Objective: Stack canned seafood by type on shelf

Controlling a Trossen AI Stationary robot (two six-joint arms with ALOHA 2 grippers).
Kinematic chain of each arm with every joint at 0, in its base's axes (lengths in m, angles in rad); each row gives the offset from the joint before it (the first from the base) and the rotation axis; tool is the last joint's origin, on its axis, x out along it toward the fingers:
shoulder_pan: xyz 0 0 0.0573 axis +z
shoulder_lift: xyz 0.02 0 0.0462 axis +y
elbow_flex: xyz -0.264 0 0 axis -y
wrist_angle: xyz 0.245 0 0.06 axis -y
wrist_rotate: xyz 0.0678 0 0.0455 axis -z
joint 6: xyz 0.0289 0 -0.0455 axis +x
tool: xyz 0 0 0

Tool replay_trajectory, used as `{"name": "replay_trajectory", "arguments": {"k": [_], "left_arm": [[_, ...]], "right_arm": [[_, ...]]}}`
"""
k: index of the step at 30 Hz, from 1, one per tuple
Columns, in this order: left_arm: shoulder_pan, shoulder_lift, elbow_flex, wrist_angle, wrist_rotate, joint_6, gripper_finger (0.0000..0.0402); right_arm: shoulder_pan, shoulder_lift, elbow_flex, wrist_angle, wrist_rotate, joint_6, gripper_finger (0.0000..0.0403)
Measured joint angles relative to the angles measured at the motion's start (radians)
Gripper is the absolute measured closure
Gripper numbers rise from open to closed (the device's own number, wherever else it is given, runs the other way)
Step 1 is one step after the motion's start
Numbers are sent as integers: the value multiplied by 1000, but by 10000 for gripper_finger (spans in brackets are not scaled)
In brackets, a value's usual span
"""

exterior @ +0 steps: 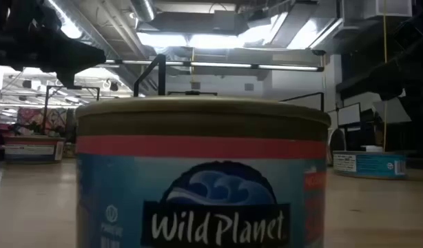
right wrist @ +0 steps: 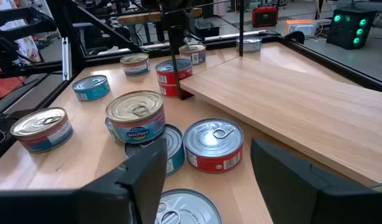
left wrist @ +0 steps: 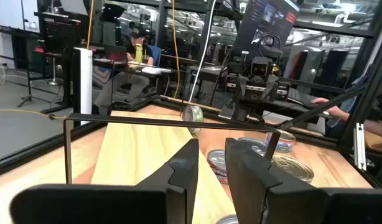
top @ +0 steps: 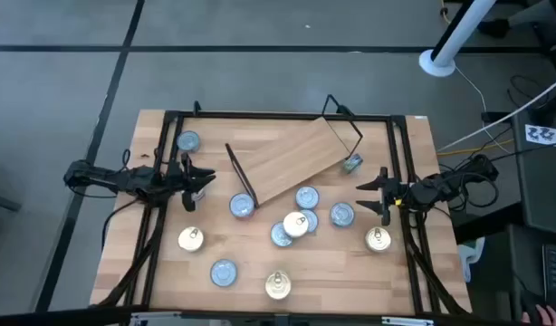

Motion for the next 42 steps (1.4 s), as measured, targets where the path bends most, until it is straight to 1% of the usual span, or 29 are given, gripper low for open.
{"name": "replay_trajectory", "arguments": {"k": [12,17,42], "left_arm": [[0,0,0,0,0,4,327],[0,0,0,0,0,7,327],[0,0,0,0,0,1,327]], "right_arm": [[0,0,0,1,0,3,171],[0,0,-3,53,0,34,171],[0,0,-2,50,-7,30,171]]}}
